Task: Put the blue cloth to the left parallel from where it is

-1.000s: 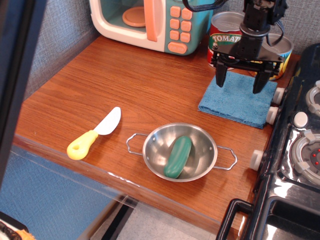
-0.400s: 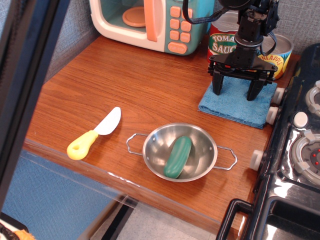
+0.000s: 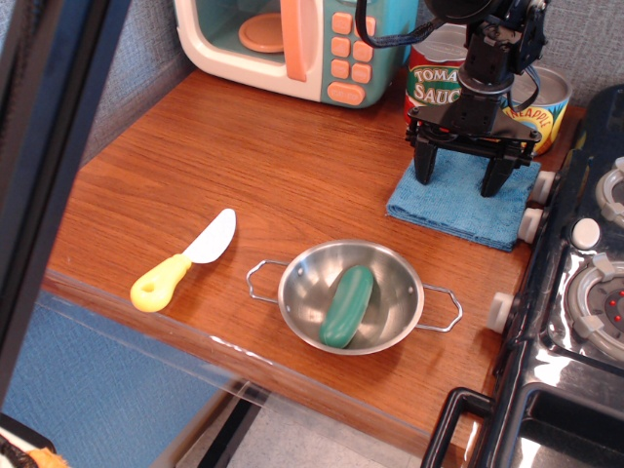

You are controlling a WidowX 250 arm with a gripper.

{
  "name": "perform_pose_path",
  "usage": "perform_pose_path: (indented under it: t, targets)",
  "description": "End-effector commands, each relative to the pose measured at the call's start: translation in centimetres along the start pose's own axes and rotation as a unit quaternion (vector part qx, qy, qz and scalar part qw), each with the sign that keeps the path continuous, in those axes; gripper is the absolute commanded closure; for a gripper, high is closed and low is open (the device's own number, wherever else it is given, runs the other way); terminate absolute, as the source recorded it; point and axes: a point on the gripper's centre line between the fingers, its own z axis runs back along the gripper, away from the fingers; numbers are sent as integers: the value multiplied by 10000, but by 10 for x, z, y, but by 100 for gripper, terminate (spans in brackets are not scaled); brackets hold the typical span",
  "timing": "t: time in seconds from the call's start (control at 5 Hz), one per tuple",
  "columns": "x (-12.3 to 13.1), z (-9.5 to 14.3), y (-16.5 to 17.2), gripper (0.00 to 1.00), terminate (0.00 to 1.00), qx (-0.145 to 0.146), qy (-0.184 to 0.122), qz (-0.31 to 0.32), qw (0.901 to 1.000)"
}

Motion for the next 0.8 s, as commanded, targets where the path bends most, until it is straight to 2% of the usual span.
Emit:
perform_pose_path:
  t: [0.0, 0.6]
  targets:
    - [5, -7, 77, 0, 0, 430, 82, 192, 9989]
    - [4, -4, 181, 0, 0, 472, 128, 511, 9975]
